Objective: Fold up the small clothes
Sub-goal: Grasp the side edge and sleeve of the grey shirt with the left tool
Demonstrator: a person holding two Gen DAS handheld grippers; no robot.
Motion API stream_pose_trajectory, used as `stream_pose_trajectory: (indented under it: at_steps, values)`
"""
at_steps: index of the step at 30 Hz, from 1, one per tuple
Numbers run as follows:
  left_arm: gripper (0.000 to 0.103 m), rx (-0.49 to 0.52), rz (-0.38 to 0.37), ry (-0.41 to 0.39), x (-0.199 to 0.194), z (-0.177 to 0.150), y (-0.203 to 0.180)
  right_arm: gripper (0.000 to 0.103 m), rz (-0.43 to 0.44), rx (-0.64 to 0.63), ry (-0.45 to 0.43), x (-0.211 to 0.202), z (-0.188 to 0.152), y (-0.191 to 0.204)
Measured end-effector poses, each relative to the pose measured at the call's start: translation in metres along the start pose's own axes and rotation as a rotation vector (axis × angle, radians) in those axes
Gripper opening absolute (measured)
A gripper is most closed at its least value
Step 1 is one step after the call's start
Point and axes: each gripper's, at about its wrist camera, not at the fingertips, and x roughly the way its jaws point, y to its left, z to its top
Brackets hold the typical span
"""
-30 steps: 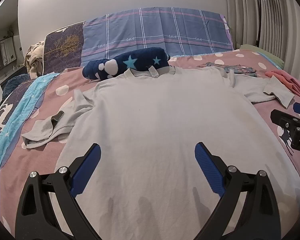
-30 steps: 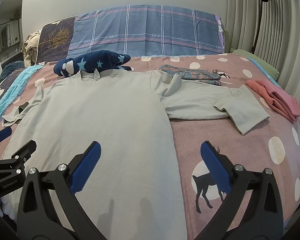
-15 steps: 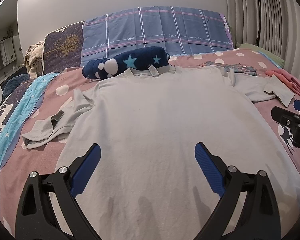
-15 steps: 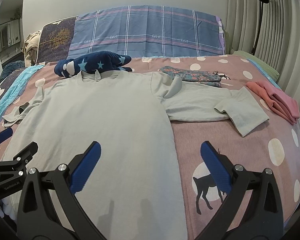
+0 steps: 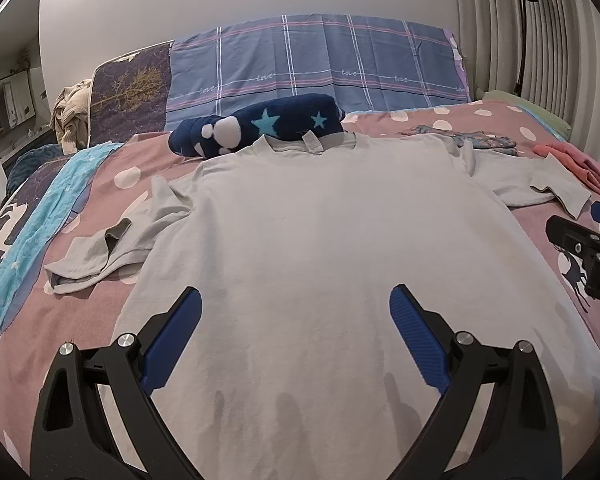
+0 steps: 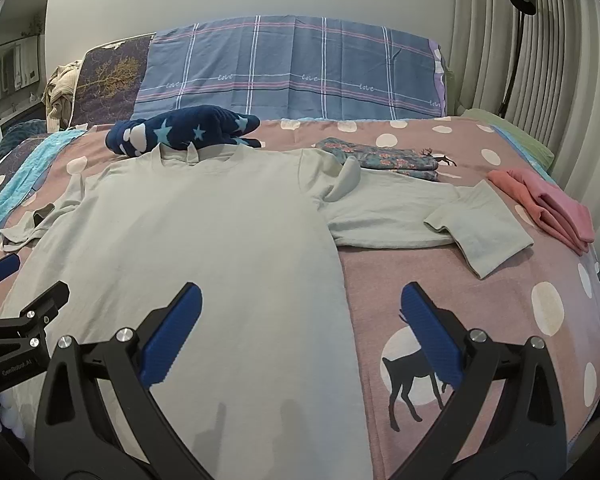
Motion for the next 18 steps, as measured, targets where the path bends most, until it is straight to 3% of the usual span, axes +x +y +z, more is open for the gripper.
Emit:
stream_pose_trajectory:
  at_steps: [2, 3, 5, 7, 9, 12, 13, 17, 18]
  values:
    - [0.096, -0.008, 0.012, 0.004, 0.002, 0.0, 0.007, 0.099, 0.016, -0.004, -0.006, 0.0, 0.0, 0.0]
    - [0.092, -0.011, 0.021, 0.003, 0.002, 0.001, 0.011, 0.093, 0.035, -0.006, -0.009, 0.0, 0.0, 0.0]
    - [0.082, -0.017, 0.051, 0.007, 0.005, 0.002, 0.026, 0.074, 0.082, -0.015, -0.006, 0.001, 0.002, 0.001]
    - [0.069, -0.049, 0.096, 0.027, 0.01, 0.002, 0.056, 0.045, 0.144, -0.028, 0.023, 0.006, 0.004, 0.002]
    - [0.061, -0.092, 0.144, 0.051, 0.015, 0.002, 0.087, 0.038, 0.195, -0.031, 0.056, 0.011, 0.004, 0.005]
    - [0.058, -0.178, 0.281, 0.103, 0.027, 0.0, 0.157, 0.04, 0.186, -0.047, 0.075, 0.017, 0.003, 0.011]
    - [0.058, -0.195, 0.311, 0.12, 0.032, 0.002, 0.175, 0.046, 0.182, -0.053, 0.08, 0.019, 0.002, 0.013]
    - [0.061, -0.228, 0.289, 0.16, 0.053, 0.02, 0.215, 0.051, 0.181, -0.05, 0.122, 0.028, -0.001, 0.018]
    - [0.067, -0.233, 0.258, 0.173, 0.064, 0.027, 0.22, 0.052, 0.185, -0.045, 0.13, 0.03, -0.002, 0.019]
